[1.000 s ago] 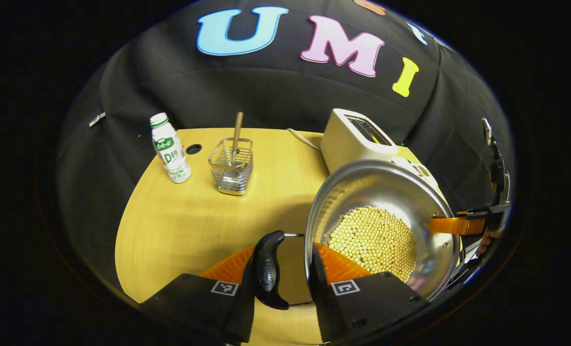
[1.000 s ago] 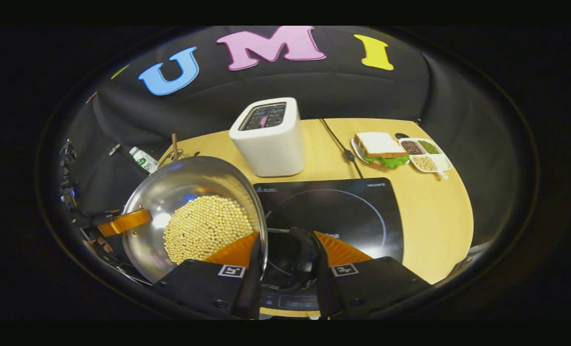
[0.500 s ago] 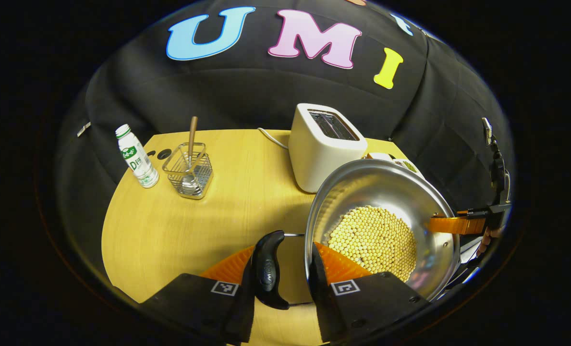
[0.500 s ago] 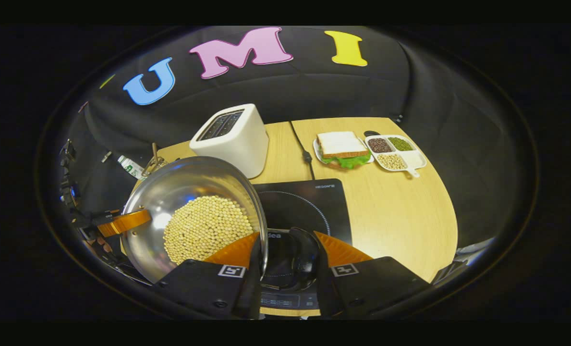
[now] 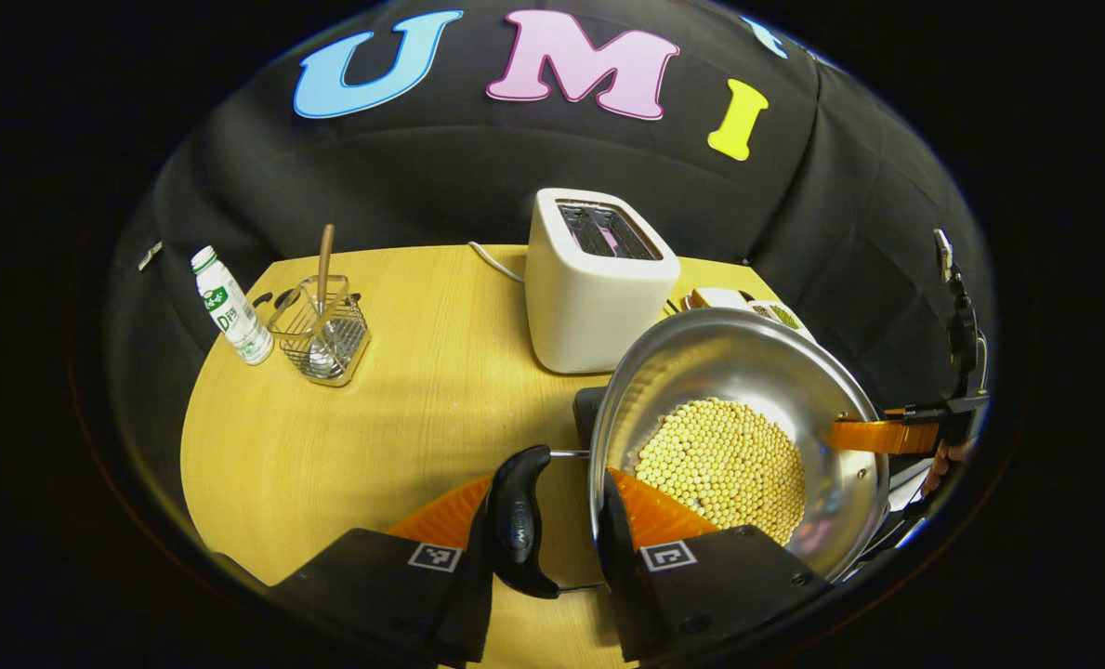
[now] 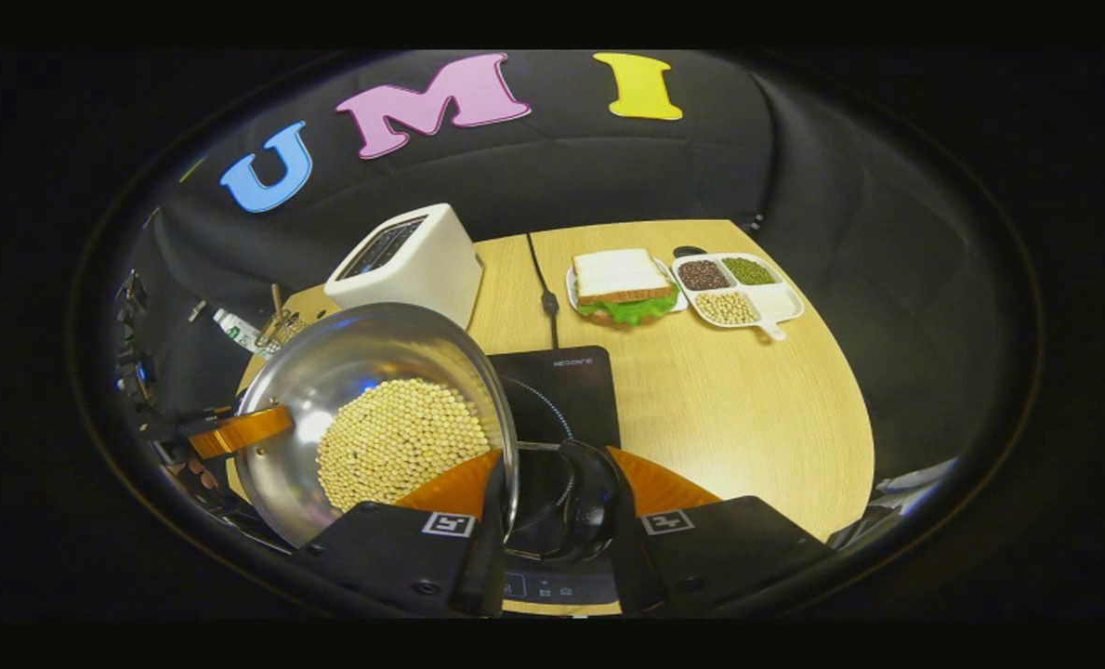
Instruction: First push the handle of the pot to place it horizontally, then grasp the pot with both hands and set it on the induction cooktop.
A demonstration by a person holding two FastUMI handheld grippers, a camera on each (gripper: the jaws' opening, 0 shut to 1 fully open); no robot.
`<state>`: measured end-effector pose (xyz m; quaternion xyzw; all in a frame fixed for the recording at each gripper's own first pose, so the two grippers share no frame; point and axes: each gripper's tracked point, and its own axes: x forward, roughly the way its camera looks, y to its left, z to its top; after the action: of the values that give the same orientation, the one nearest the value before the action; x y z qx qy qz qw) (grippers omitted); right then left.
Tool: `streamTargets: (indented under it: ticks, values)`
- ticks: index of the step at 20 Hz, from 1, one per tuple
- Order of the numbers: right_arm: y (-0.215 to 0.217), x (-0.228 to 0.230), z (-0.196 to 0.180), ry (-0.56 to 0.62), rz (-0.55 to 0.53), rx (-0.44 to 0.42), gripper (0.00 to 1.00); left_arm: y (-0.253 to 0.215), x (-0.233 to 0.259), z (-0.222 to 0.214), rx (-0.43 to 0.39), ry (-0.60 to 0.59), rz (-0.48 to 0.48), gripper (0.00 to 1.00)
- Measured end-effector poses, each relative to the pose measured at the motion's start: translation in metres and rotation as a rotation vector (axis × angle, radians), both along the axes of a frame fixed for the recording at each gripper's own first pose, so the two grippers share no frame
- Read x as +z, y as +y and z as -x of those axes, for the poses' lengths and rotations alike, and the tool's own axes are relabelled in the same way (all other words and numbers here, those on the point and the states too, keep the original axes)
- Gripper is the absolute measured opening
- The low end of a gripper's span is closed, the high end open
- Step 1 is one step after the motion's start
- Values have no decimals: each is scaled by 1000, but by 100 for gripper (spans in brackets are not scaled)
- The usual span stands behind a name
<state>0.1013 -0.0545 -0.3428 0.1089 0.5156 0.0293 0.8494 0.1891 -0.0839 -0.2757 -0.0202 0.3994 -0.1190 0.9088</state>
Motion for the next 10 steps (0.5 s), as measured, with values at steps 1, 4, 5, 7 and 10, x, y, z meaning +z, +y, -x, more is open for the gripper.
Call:
streamTargets:
  ticks: [1,4,5,7,10]
  values:
    - [-3,-3,-1,2,0,0,49,-3,-1,0,1,3,0,55]
    - [-10,-10,-2,9,2,3,49,-11,-9,-3,5,10,3,55]
    - [-12,-13,-3,12,3,4,49,-13,-12,-3,6,14,5,55]
    - [-17,-18,-3,18,6,6,49,-17,-18,-4,7,21,7,55]
    - [-23,-26,-3,26,11,6,49,-23,-25,-7,5,28,9,55]
